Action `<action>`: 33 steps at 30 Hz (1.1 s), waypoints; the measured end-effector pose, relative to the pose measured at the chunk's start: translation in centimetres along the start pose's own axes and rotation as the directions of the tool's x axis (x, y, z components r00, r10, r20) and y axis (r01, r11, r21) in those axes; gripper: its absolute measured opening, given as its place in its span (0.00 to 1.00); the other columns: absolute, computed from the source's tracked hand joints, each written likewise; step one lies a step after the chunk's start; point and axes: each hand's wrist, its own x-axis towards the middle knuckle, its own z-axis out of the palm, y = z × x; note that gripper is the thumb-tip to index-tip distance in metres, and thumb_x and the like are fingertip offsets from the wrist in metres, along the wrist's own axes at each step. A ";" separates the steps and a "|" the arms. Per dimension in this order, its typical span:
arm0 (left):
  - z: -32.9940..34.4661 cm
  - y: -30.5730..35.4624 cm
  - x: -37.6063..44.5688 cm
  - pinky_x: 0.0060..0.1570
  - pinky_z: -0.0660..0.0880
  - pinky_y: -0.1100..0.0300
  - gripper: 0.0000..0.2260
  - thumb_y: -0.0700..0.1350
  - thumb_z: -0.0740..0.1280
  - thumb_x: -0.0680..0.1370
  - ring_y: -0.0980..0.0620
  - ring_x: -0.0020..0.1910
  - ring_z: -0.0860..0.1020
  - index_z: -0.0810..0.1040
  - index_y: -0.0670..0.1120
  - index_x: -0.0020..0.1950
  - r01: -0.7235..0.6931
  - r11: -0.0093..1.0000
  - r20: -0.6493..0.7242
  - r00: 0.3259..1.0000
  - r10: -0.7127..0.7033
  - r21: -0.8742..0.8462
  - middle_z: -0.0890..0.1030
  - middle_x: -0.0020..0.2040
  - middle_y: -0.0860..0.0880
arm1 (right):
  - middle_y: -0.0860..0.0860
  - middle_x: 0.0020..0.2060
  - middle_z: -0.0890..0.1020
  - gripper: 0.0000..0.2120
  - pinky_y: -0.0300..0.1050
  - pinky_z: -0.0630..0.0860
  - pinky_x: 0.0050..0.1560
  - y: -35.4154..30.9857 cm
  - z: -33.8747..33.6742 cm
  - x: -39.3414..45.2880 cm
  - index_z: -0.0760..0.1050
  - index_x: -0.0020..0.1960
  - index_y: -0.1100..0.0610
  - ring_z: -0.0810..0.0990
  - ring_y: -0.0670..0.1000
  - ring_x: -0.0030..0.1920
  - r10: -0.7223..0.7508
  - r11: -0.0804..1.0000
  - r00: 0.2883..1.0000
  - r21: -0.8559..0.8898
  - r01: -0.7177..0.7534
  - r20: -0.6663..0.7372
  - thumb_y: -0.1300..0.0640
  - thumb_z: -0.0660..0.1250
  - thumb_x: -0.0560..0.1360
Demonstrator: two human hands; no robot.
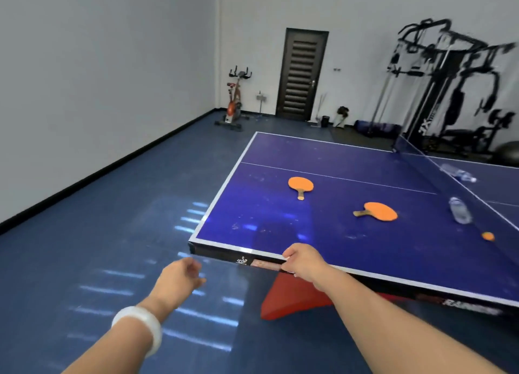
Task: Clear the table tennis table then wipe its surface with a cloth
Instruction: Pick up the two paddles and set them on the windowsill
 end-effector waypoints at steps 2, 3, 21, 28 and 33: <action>2.4 2.1 0.8 0.30 0.70 0.66 0.06 0.36 0.70 0.74 0.50 0.40 0.76 0.77 0.44 0.49 -0.035 0.999 0.057 0.998 0.035 -0.008 0.79 0.44 0.48 | 0.53 0.47 0.79 0.10 0.48 0.78 0.52 2.4 -2.0 -0.7 0.77 0.51 0.55 0.79 0.53 0.46 0.057 0.997 0.997 0.049 -0.054 -0.060 0.59 0.74 0.71; 3.7 3.2 1.1 0.26 0.69 0.67 0.06 0.34 0.70 0.74 0.50 0.38 0.74 0.77 0.44 0.47 -0.050 0.999 0.086 0.995 0.051 -0.022 0.77 0.42 0.48 | 0.53 0.47 0.79 0.10 0.50 0.78 0.55 3.6 -3.0 -1.0 0.77 0.49 0.54 0.80 0.53 0.48 0.087 0.994 0.993 0.071 -0.081 -0.083 0.59 0.75 0.70; 22.2 20.0 13.3 0.45 0.70 0.64 0.11 0.42 0.72 0.75 0.53 0.48 0.77 0.77 0.47 0.56 -0.190 0.981 0.262 0.946 0.190 -0.028 0.79 0.52 0.49 | 0.51 0.52 0.77 0.10 0.44 0.80 0.50 17.7 -17.9 10.0 0.76 0.54 0.55 0.78 0.51 0.53 0.249 0.946 0.958 0.248 -0.209 -0.141 0.58 0.72 0.74; 27.2 22.5 18.5 0.37 0.69 0.69 0.08 0.41 0.72 0.75 0.53 0.45 0.76 0.76 0.48 0.52 -0.153 0.988 0.282 0.949 0.143 0.015 0.78 0.50 0.48 | 0.52 0.53 0.77 0.10 0.42 0.80 0.48 20.4 -20.1 16.6 0.76 0.55 0.55 0.78 0.51 0.52 0.278 0.935 0.956 0.252 -0.248 -0.090 0.58 0.72 0.75; 30.4 24.0 25.0 0.36 0.68 0.71 0.08 0.42 0.71 0.76 0.53 0.47 0.76 0.75 0.49 0.53 -0.151 0.987 0.331 0.935 0.127 0.047 0.78 0.51 0.49 | 0.52 0.55 0.76 0.09 0.44 0.80 0.49 21.8 -20.7 22.3 0.75 0.54 0.55 0.78 0.51 0.54 0.326 0.915 0.943 0.275 -0.296 -0.071 0.58 0.71 0.75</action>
